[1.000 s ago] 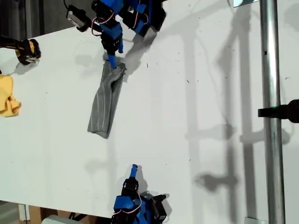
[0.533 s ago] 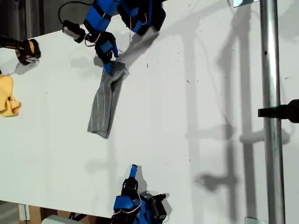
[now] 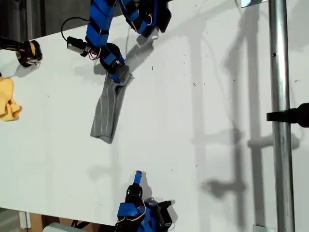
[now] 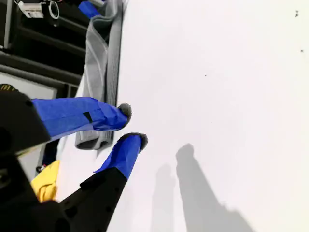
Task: Grasp corners of a towel and fold twice.
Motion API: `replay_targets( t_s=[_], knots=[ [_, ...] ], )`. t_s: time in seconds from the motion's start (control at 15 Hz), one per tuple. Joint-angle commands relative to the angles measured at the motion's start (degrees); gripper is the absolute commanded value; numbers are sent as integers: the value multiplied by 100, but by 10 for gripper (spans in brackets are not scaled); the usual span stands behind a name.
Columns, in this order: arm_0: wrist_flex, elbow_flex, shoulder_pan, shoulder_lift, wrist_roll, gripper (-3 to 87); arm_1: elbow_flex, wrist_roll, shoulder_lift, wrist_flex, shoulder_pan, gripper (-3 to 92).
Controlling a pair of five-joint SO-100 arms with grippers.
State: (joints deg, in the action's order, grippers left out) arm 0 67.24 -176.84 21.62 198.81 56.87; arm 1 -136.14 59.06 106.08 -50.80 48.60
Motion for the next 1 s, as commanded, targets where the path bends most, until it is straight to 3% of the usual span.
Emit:
replay_targets(
  t_s=[0.0, 0.33, 0.53, 0.8, 0.93],
  knots=[
    [18, 0, 79, 44, 62, 62, 580, 114, -299, 193, -237, 324],
    [18, -18, 70, 44, 62, 62, 1925, 79, -1714, -149, -360, 210],
    [9, -18, 88, 44, 18, 62, 1740, 26, -1151, -729, -149, 253],
    [0, -18, 132, 44, -26, 61, 1837, -18, 545, -2531, -229, 321],
    [0, -18, 149, 44, -44, 61, 1828, -70, 809, -2865, -141, 339]
  ],
)
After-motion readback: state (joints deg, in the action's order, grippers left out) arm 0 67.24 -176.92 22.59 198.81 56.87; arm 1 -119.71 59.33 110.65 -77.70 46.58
